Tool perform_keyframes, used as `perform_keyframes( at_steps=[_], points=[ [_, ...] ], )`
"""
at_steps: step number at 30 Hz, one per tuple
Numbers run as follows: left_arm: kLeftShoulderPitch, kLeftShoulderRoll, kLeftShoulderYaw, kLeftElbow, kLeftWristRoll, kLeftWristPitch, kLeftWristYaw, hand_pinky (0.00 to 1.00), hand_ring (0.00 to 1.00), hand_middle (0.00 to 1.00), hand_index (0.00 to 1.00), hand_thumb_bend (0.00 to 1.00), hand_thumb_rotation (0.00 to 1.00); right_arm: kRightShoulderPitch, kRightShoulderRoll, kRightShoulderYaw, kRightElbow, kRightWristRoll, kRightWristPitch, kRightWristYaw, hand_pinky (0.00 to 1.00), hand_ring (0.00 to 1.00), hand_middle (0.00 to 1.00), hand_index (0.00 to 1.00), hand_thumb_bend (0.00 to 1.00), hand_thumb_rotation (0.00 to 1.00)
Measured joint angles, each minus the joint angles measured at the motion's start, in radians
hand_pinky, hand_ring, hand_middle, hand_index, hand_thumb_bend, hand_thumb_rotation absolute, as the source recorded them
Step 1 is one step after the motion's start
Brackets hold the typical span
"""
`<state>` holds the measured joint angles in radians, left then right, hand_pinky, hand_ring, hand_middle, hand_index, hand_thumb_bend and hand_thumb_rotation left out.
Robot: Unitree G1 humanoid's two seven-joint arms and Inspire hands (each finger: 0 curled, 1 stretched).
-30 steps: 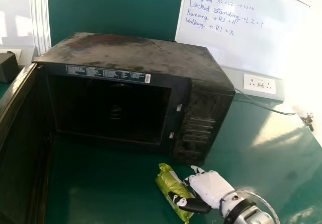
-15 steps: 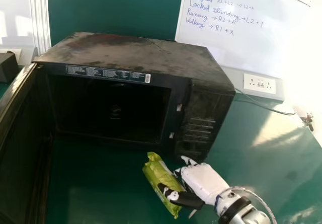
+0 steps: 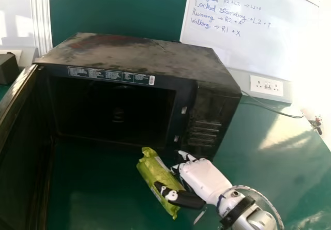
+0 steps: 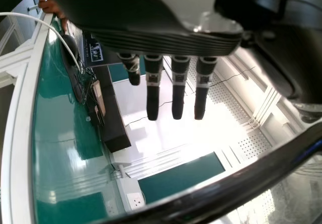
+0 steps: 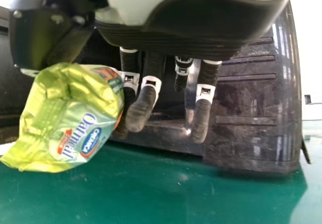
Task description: Put biscuit inside oven
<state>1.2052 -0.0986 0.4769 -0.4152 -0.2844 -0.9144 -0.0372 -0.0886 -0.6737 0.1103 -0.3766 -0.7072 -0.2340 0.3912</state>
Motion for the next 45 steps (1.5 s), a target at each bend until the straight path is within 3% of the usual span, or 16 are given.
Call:
perform_keyframes(
  at_steps=[22, 32, 45],
  points=[
    [0.001, -0.001, -0.014, 0.02, 0.022, -0.02, 0.01, 0.74, 0.74, 0.82, 0.78, 0.69, 0.56, -0.176, 0.164, 0.126, 0.021, -0.04, 0.067, 0.016, 0.39, 0.47, 0.14, 0.15, 0.41, 0.0],
    [0.002, -0.001, -0.018, 0.028, 0.037, -0.034, 0.024, 0.68, 0.73, 0.81, 0.77, 0.72, 0.57, -0.328, 0.248, 0.191, 0.187, -0.079, 0.076, -0.034, 0.39, 0.47, 0.15, 0.15, 0.41, 0.0],
    [0.003, -0.001, -0.022, 0.029, 0.04, -0.045, 0.029, 0.72, 0.73, 0.82, 0.79, 0.73, 0.58, -0.499, 0.341, 0.255, 0.393, -0.135, 0.124, -0.081, 0.38, 0.47, 0.15, 0.15, 0.41, 0.0]
  ],
)
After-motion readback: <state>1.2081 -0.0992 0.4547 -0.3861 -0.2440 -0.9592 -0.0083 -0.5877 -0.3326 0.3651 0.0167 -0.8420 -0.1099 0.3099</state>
